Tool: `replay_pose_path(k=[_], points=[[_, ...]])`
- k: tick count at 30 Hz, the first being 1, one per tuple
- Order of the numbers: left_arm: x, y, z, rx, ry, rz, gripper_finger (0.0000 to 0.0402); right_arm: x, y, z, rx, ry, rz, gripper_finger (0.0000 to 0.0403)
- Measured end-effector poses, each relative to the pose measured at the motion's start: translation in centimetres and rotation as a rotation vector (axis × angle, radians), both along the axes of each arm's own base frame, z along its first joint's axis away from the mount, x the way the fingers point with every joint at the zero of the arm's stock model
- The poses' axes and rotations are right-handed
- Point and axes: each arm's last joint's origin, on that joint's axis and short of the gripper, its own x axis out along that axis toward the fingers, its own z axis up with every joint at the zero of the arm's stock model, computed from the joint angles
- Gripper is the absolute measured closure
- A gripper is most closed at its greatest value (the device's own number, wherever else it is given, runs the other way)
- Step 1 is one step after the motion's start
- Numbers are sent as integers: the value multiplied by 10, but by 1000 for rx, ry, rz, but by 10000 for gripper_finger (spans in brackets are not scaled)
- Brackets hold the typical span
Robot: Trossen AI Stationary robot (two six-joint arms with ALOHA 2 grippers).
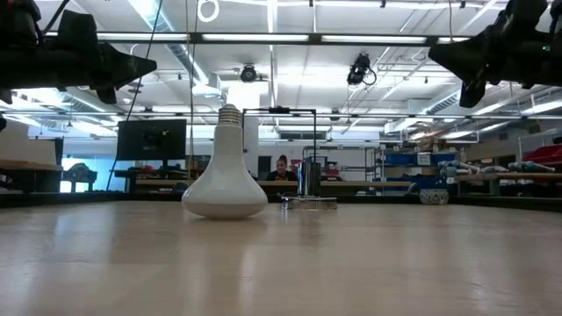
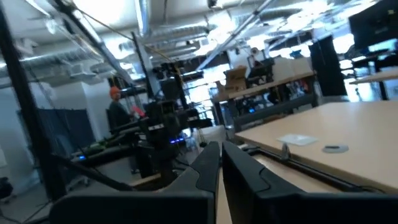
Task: Screw lightbulb
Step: Insert the lightbulb into the silver lamp socket
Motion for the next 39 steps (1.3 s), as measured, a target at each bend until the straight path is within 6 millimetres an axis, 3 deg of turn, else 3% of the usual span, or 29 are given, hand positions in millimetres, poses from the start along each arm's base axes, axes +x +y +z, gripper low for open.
replay_pose_path(k=[14,21,32,39], points=[[0,0,1,5,-12,0,396,27,-4,-7,19,61,49,337],[0,0,1,5,-12,0,396,52,-5,-9,39,194,80,316],[0,0,2,8,-18,0,396,107,1,34,-41,246,145,279],[-1,0,2,8,-18,0,396,142,-2,48,-52,313,160,268]])
